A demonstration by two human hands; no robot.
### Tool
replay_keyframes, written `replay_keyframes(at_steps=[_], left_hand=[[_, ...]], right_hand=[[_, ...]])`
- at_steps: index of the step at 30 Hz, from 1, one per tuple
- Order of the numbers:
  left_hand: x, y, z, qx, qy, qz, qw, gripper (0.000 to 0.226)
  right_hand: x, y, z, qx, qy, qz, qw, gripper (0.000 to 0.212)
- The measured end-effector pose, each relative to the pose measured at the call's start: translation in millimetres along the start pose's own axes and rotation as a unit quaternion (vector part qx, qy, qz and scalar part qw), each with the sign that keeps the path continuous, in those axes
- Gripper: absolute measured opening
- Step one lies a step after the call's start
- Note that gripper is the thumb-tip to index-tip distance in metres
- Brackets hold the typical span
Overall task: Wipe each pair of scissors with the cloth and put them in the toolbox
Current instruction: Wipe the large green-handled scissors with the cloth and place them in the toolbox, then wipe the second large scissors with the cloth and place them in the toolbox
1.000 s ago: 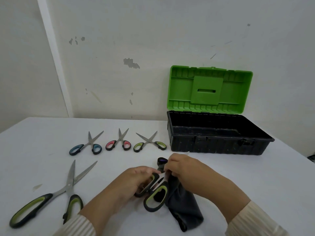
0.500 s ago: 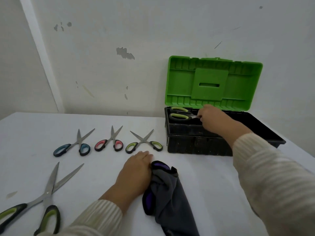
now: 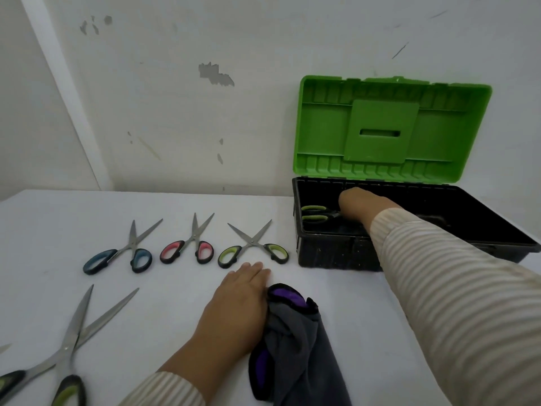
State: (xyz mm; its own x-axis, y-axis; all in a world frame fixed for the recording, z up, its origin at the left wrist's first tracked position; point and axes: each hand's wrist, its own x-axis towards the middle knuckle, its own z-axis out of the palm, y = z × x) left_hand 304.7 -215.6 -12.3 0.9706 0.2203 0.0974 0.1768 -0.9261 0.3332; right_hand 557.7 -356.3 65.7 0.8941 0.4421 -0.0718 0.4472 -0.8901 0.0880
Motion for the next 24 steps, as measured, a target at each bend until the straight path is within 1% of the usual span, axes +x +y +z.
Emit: replay_keyframes(at_steps=[3,5,6,7,8,10,11,12,14,15,16,17,18,20,21,22,24], left_hand=[[0.1,-0.3,0.4,0.005,0.005,0.007,1.000,0.049],[0.2,0.1,-0.7,0.007,0.004,0.011,1.000,0.049],[0.1,0.0,-1.2,0.009,0.004,0.014,1.000,0.048],[-0.7,0.5,-2.1,0.007,0.006,0.015,1.000,0.048],[-1.3,1.2,-2.9,0.000,0.010,0.016,1.000,0.047],[-3.2,1.2,-5.4,-0.045,0.024,0.004,0.999,0.043],[-4.3,1.0,-7.9,-0.093,0.036,-0.012,0.995,0.040],[-6.5,0.9,-12.5,-0.156,0.051,-0.035,0.986,0.035],[-14.4,-1.7,-27.7,-0.276,0.075,-0.078,0.955,0.029],[-20.3,-5.6,-37.8,-0.303,0.089,-0.091,0.944,0.028],[-27.5,-12.3,-48.5,-0.311,0.106,-0.101,0.939,0.027],[-36.2,-21.1,-59.6,-0.305,0.127,-0.106,0.938,0.026],[-46.6,-33.4,-71.3,-0.279,0.141,-0.112,0.943,0.026],[-68.0,-66.2,-92.0,-0.180,0.145,-0.144,0.962,0.028],[-79.2,-84.2,-100.5,-0.113,0.124,-0.178,0.970,0.030],[-92.1,-101.8,-108.3,-0.042,0.086,-0.219,0.971,0.033],[-115.4,-127.2,-119.7,0.072,-0.016,-0.285,0.956,0.039]], right_hand=[[-3.7,-2.1,-3.6,0.022,-0.004,-0.011,1.000,0.024],[-13.4,-7.5,-14.5,0.036,0.024,-0.021,0.999,0.021],[-21.9,-13.4,-21.5,0.046,0.050,-0.026,0.997,0.024],[-33.3,-21.9,-28.2,0.068,0.081,-0.033,0.994,0.027],[-49.4,-33.1,-34.6,0.114,0.109,-0.042,0.987,0.027],[-90.0,-58.0,-41.2,0.210,0.136,-0.075,0.965,0.024],[-112.8,-70.3,-41.7,0.234,0.119,-0.094,0.960,0.022],[-133.6,-81.4,-39.3,0.231,0.080,-0.112,0.963,0.022],[-167.9,-98.5,-27.3,0.176,-0.010,-0.122,0.977,0.029],[-182.1,-103.4,-19.0,0.152,-0.034,-0.116,0.981,0.034],[-194.4,-106.3,-11.3,0.150,-0.042,-0.106,0.982,0.039],[-205.3,-107.8,-3.9,0.167,-0.041,-0.094,0.981,0.041],[-215.4,-108.9,3.0,0.183,-0.027,-0.085,0.979,0.039],[-228.1,-111.1,14.1,0.175,0.015,-0.076,0.981,0.037],[-231.8,-112.1,17.2,0.162,0.035,-0.075,0.983,0.035],[-235.2,-114.3,17.9,0.152,0.058,-0.077,0.984,0.036],[-239.7,-121.2,17.5,0.157,0.095,-0.081,0.980,0.042]])
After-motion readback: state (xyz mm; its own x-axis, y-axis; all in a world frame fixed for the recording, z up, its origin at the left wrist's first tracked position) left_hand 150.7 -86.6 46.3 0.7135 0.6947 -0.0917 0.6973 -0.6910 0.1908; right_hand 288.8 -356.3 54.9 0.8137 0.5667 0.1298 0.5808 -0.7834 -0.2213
